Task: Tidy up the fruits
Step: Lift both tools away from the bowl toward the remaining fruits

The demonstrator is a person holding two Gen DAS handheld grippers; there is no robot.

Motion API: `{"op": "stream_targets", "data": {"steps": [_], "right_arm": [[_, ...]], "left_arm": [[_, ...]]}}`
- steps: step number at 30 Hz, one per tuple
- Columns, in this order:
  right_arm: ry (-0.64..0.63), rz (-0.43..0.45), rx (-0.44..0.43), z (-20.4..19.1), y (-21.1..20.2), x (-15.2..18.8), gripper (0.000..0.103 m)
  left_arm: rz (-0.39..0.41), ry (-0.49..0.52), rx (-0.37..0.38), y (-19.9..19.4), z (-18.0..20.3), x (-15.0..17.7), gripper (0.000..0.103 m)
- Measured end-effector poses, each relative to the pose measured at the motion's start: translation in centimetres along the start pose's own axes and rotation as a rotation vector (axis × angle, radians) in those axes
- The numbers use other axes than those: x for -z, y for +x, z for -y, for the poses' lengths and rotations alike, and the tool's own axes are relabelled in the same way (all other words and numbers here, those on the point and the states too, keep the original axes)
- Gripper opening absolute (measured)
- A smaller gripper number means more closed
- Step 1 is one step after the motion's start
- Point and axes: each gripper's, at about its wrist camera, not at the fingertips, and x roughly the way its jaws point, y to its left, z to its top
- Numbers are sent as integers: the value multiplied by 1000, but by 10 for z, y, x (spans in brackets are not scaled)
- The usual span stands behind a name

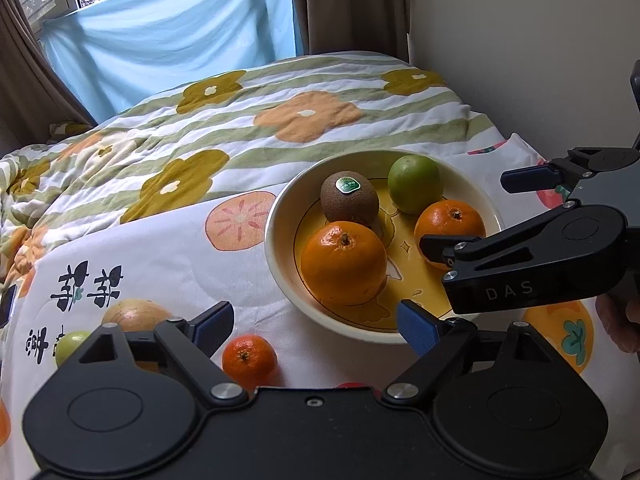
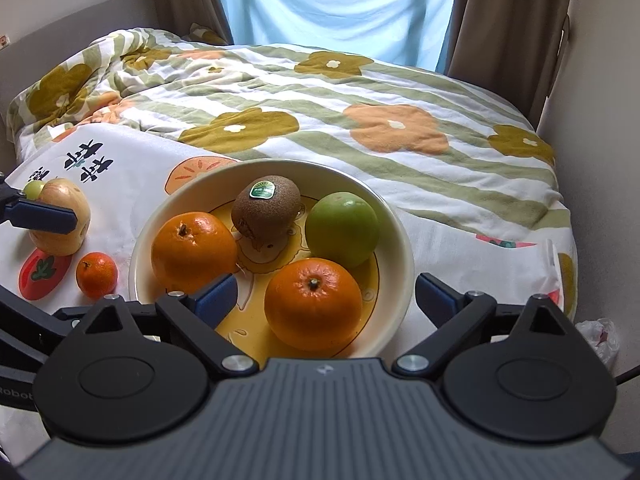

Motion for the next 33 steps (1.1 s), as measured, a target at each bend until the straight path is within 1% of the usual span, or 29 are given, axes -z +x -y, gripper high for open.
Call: {"op": "stream_targets", "data": {"steps": [7,13,20,28,30,31,33], "right_arm": [[14,29,0,0,-26,1,103],[48,29,-10,1,-57,2,103],[59,46,-19,-9,-87,2,103],[75,61,-55,-28,-113,-3,103],[74,61,-63,-36,-117,-5,103],[73,61,-66,-41,-118,-5,103],[76,55,-80,-51,-119,-7,103]], "left_arm": [[40,-13,-20,-24,7,4,91],[94,-46,-34,-58,7,11,91],[127,-58,-79,-90,5,24,91],[141,-108,-111,-116,-17,39,92],[146,-118,-119,-120,-25,43,94],[151,-123,-123,-122,-30,45,98],[163,-128,-130,-125,-41,50,99]]}}
